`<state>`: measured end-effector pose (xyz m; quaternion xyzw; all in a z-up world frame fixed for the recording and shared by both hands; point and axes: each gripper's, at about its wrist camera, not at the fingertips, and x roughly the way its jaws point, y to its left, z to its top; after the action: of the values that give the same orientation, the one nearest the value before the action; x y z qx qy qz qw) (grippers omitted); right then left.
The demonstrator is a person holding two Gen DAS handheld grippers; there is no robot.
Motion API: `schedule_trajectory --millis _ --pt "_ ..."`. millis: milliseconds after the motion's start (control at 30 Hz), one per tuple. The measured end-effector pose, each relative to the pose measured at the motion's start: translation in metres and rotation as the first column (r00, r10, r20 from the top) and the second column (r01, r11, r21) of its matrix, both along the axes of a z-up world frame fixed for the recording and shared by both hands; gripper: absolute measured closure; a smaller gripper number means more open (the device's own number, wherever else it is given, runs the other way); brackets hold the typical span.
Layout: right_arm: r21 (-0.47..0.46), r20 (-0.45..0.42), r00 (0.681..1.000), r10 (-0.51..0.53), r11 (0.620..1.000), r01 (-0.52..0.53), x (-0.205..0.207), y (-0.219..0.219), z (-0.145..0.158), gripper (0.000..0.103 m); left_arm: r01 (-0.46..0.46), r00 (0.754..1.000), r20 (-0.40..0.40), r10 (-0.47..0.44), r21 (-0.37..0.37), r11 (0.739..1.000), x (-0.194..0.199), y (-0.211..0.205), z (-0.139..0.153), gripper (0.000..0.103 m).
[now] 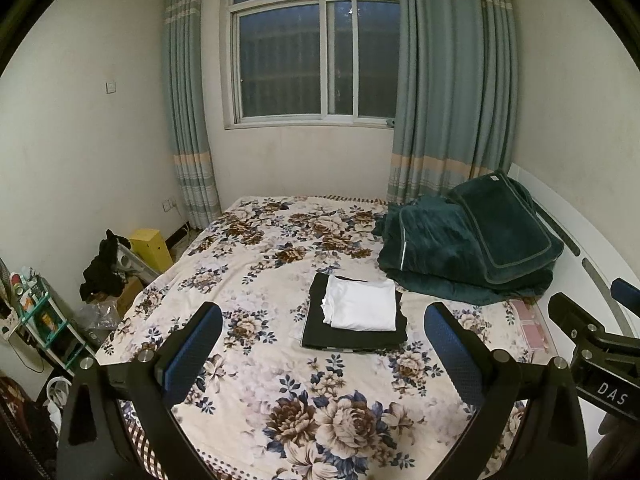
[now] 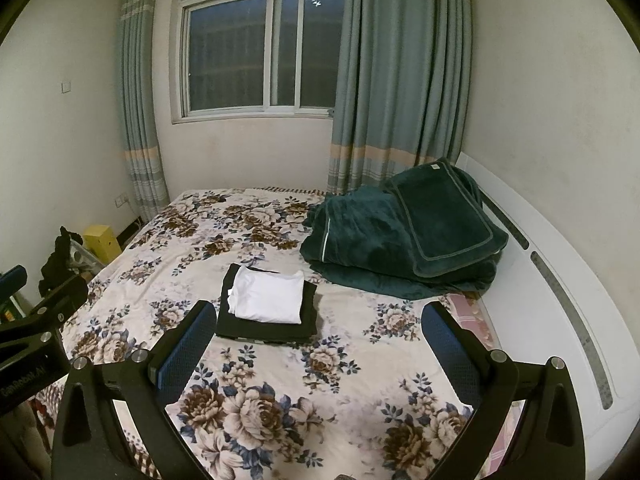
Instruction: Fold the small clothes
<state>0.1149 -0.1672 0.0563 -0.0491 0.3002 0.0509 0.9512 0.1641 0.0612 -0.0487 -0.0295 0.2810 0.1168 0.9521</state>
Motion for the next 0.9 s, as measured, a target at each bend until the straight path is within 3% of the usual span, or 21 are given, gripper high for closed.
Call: schedule_trajectory --millis 900 --pt "0.0 0.001 1.0 -0.002 1.0 0.002 -0.002 0.002 -0.0007 0.0 -0.008 1.0 -0.002 0.008 0.0 1.0 -0.0025 -0.0018 0.0015 0.0"
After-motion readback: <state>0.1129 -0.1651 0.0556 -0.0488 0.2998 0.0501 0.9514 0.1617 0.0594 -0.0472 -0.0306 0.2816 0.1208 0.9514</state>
